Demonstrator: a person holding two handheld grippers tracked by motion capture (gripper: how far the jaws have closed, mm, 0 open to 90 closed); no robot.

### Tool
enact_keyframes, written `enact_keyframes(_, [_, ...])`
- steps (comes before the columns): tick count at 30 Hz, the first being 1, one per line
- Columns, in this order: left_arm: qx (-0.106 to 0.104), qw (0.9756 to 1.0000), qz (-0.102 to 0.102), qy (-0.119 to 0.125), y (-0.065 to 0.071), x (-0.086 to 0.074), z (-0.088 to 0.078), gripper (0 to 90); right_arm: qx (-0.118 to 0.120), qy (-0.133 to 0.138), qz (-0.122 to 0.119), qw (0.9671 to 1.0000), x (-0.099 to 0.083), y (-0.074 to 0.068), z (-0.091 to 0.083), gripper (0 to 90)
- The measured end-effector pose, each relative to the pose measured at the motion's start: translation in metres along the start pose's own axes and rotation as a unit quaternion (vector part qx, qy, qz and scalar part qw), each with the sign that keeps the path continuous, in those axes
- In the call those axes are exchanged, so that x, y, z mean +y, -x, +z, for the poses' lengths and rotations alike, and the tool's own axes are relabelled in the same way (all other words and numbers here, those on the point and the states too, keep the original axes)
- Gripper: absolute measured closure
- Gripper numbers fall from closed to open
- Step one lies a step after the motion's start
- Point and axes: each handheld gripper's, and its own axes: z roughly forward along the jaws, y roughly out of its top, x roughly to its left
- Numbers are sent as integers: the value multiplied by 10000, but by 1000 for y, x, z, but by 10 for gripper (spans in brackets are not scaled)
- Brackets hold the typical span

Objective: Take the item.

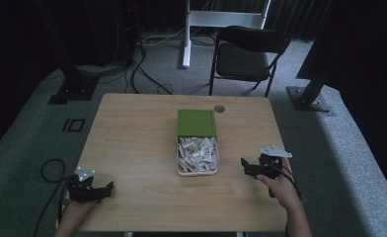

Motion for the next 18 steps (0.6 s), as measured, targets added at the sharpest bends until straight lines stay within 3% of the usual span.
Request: enact_keyframes(18, [0,10000,4,-3,0,0,0,6,511,373,-221,9978,42,-33,-5,112])
